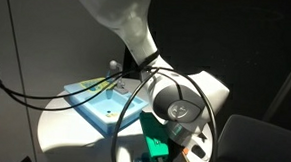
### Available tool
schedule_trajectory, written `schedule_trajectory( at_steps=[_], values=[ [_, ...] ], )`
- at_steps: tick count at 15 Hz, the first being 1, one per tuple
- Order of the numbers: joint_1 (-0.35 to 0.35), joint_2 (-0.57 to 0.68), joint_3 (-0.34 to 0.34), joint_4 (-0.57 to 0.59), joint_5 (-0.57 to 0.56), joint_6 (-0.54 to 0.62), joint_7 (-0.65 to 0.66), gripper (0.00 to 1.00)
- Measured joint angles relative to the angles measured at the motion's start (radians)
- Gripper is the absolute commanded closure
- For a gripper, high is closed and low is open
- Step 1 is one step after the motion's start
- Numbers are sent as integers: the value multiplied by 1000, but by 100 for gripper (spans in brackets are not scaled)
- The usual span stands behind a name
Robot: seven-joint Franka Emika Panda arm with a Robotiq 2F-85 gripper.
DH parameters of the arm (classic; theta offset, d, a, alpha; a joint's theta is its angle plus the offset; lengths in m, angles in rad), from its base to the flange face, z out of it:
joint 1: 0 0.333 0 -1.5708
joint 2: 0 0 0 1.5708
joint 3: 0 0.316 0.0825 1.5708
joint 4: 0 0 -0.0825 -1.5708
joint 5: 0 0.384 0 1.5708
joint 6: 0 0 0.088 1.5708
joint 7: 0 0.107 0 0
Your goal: Put the blue cup in the sink
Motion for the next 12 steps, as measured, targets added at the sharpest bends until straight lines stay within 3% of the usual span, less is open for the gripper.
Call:
schedule_trajectory(
  at_steps=[10,11,12],
  values=[
    [23,-2,5,29,-23,-7,0,94],
    [26,-4,8,35,-23,-8,0,68],
    [29,-5,11,41,-23,-11,0,66]
  ],
)
